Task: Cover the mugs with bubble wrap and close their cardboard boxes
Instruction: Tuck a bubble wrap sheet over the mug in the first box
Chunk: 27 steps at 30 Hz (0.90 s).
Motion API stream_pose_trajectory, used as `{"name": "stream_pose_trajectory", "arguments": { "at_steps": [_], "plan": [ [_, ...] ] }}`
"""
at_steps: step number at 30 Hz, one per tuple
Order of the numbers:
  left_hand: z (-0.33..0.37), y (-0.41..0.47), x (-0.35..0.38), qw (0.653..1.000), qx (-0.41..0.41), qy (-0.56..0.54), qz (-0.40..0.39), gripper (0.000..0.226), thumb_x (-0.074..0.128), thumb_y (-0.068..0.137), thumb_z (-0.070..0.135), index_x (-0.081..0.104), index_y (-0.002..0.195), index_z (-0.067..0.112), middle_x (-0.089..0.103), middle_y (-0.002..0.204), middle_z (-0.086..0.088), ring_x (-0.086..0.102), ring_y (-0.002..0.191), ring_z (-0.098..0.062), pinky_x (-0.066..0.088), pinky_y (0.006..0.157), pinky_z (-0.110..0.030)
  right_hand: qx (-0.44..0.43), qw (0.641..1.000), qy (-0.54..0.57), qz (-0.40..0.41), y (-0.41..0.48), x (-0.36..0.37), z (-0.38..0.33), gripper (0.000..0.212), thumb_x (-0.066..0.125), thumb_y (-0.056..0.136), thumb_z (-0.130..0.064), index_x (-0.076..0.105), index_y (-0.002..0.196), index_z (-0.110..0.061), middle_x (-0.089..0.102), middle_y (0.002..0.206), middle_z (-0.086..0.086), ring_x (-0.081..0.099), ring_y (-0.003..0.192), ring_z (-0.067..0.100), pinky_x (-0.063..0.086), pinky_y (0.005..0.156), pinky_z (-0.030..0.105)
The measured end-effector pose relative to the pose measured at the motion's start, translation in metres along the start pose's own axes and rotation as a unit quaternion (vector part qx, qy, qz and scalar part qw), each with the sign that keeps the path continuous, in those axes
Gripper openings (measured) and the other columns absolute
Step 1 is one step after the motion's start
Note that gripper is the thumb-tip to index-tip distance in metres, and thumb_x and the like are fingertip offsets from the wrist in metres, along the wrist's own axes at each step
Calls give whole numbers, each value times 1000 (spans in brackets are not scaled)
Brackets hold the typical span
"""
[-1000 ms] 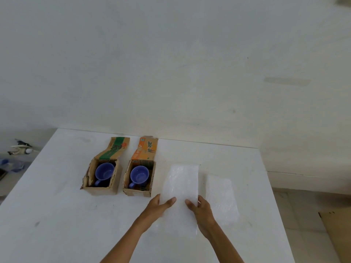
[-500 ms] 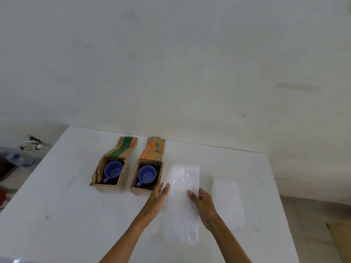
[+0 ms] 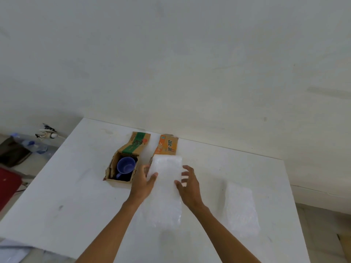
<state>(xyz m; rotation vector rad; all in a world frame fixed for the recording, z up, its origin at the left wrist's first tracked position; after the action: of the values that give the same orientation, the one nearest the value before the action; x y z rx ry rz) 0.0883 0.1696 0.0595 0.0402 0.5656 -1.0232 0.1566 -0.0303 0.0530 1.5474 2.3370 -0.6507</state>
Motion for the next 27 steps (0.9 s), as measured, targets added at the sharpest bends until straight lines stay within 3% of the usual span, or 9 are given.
{"name": "stream_pose_trajectory", "arguments": {
  "at_steps": [2,4,6,8,13,18,22,27],
  "plan": [
    [-4,16,-9,997,36,70,20,38,69,94,33,55,122,11,63,111,-1,62,99,-18,51,78,-24,-38,997,-67,-30,9,19,-11,47,66,93,-15,45,135,-22,49,134,4,59,109,21,55,89,27],
    [-12,28,-11,987,65,144,31,38,66,95,39,58,119,11,66,112,-6,64,100,-22,55,77,-30,-75,986,-145,-41,16,35,-17,40,57,98,-23,46,137,-19,42,146,9,47,130,29,46,108,42],
    [-14,34,-7,966,99,239,29,39,60,96,46,58,116,13,66,111,-6,65,100,-23,54,71,-30,-122,953,-277,-16,21,45,-26,54,33,101,-50,39,145,-18,30,159,13,27,147,36,25,120,55],
    [-14,37,-2,945,136,294,34,42,56,96,50,57,116,13,67,111,-8,65,99,-24,57,70,-31,-171,908,-382,-31,24,65,-32,67,12,100,-57,30,152,-18,22,163,14,17,150,36,16,119,57],
    [-10,38,2,897,235,367,76,48,46,101,48,56,127,9,66,119,-14,66,105,-31,59,80,-40,-166,862,-472,-83,33,98,-25,68,14,103,-52,37,151,-10,32,158,18,30,146,38,22,115,59],
    [-22,21,27,843,366,394,-15,51,37,106,38,50,146,9,48,153,-14,45,141,-35,41,114,-53,-141,858,-483,-106,41,108,-20,76,0,103,-48,49,144,-6,44,150,20,41,140,39,32,112,60],
    [-47,16,31,849,344,394,-71,53,36,105,37,44,150,9,43,156,-13,38,145,-34,43,109,-60,-142,841,-509,-117,41,111,-13,88,-9,100,-44,59,132,0,61,134,21,55,129,38,38,107,64],
    [-46,14,33,846,341,401,-83,56,33,107,39,38,153,7,35,160,-16,30,149,-37,38,113,-61,-138,838,-511,-132,43,115,-11,73,23,93,-49,60,132,-1,61,135,19,55,129,37,37,104,68]
  ]
}}
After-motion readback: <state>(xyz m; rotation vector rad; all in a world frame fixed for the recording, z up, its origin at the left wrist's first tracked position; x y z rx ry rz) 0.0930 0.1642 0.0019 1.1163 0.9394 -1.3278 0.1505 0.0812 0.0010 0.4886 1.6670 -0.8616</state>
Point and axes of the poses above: each hand's wrist, its own y-axis towards the middle knuckle, its own x-axis out of the palm, z = x × y, the point moved 9 cm from there along y, towards the middle knuckle
